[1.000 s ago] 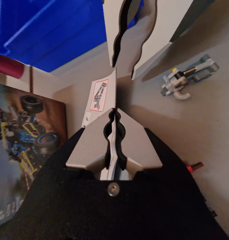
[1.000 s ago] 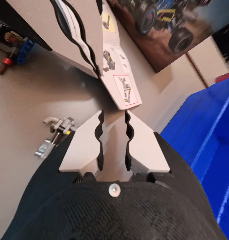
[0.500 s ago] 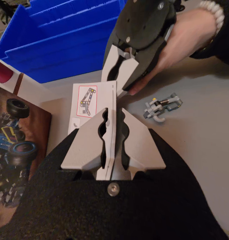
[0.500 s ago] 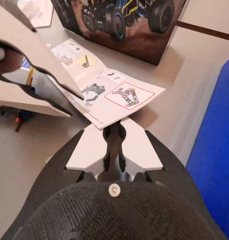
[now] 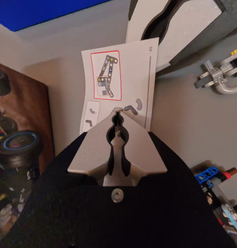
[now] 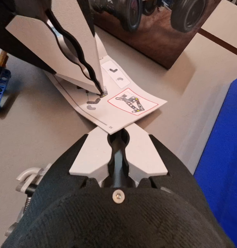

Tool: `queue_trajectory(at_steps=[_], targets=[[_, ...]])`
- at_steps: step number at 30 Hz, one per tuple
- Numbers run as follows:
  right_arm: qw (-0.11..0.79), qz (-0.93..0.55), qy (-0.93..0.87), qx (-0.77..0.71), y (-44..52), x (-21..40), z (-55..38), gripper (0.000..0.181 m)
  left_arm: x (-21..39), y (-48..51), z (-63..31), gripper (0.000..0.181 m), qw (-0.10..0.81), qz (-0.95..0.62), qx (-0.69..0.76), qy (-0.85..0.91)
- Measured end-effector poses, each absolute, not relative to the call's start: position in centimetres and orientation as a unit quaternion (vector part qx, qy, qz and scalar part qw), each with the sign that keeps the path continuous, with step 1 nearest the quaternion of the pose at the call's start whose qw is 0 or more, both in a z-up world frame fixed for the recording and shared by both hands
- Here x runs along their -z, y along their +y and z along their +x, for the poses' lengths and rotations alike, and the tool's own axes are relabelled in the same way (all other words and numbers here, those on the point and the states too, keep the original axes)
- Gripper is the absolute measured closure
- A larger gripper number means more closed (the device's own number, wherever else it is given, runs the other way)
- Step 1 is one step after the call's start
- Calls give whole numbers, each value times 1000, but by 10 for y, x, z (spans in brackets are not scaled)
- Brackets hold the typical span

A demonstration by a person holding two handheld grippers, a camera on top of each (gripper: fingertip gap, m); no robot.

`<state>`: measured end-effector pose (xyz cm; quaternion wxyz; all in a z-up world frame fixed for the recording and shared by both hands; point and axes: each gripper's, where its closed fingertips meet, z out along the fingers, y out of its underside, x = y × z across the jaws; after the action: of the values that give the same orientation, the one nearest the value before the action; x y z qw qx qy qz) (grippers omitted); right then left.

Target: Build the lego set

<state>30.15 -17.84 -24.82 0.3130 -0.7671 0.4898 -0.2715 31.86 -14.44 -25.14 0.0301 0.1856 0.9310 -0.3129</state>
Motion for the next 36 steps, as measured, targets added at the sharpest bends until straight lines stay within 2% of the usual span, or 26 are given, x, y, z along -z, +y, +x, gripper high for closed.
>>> queue_trajectory(at_steps=[5, 10, 13, 17, 19, 29, 34, 36], targets=[[326, -749, 501, 286, -184, 240, 301, 180, 251, -134, 331, 181, 57, 174, 332, 925], [311, -767, 440, 349, -184, 201, 293, 178, 252, -133, 331, 181, 35, 149, 339, 928], [221, -826, 408, 320, -192, 227, 291, 180, 252, -133, 331, 181, 35, 159, 330, 930], [242, -836, 337, 358, -172, 228, 306, 181, 252, -133, 331, 181, 55, 176, 319, 930], [184, -862, 345, 322, -179, 250, 302, 181, 252, -133, 332, 181, 56, 178, 318, 929], [275, -820, 382, 325, -177, 248, 304, 181, 252, -107, 340, 181, 82, 210, 277, 934], [214, -854, 316, 353, -180, 246, 304, 181, 237, -86, 360, 178, 108, 124, 291, 943], [201, -867, 311, 334, -178, 247, 303, 181, 239, -71, 369, 169, 88, 74, 278, 954]])
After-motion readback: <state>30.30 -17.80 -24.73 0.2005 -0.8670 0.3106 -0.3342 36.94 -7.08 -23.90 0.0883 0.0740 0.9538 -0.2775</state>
